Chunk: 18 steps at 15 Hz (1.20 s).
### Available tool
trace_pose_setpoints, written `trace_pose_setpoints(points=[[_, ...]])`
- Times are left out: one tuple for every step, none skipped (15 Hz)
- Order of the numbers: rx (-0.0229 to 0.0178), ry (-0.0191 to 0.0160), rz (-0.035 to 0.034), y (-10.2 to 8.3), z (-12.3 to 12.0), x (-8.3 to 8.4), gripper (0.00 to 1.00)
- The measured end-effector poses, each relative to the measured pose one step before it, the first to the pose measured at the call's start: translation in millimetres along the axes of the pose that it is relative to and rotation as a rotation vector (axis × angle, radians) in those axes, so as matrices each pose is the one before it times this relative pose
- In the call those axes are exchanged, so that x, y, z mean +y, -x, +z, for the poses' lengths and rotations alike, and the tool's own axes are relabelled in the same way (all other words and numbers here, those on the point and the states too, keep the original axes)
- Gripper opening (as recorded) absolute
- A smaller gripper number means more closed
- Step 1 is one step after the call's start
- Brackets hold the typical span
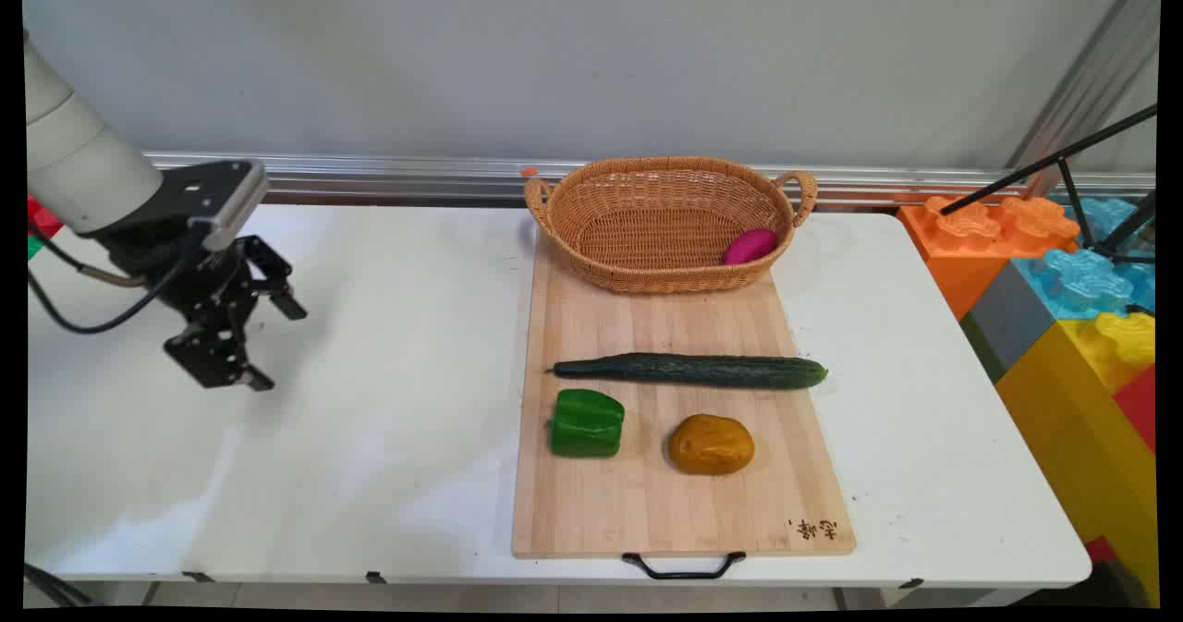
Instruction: Pick up the cucumber from the cutting board
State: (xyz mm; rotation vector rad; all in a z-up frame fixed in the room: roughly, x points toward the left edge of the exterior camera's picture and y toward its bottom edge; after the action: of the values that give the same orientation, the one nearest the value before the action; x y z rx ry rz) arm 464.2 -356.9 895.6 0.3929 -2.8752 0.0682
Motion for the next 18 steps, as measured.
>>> trace_pose_setpoints(points=[[0.00978,-0.00709,-0.00094,-6.37,-2.42,-0.94,1.0],[0.01492,-0.0089,-0.00508,-10.64,-3.27,-2.02,1.0],[0.01066,-0.00731,-0.00462,-9.44,-2.27,-1.8,1.0],[0.00905,-0.0074,-0.00463,-10.22,-2.14,-1.82,1.0],[0.01544,-0.01088,-0.012,-16.21,-2.42,-2.91,1.0],[0.00996,-0.00758,-0.00765,-13.21,-1.43,-1.97,1.0],[0.01233,-0.00386,-0.00836,-13.97,-0.96,-1.3,1.0],[0.0165,-0.00201,-0.00764,-18.13,-0.48,-0.92,1.0],[0.01613,-0.0024,-0.00811,-17.6,-0.02,-0.66,1.0],[0.01276,-0.00116,-0.00702,-14.97,0.89,-0.64,1.0],[0.01595,0.00155,-0.00859,-17.18,2.07,-0.39,1.0],[0.0181,0.00173,-0.00931,-16.53,2.85,-0.48,1.0],[0.0159,0.00213,-0.00811,-13.51,3.3,-0.45,1.0],[0.01448,-0.00026,-0.00844,-10.94,3.69,-0.69,1.0],[0.01687,0.00004,-0.00983,-12.33,4.93,-1.06,1.0],[0.01669,-0.00212,-0.01128,-10.51,5.86,-1.48,1.0],[0.02164,-0.00221,-0.01437,-11.74,8.99,-1.86,1.0],[0.01486,0.00173,-0.01117,-6.8,7.59,-0.94,1.0]])
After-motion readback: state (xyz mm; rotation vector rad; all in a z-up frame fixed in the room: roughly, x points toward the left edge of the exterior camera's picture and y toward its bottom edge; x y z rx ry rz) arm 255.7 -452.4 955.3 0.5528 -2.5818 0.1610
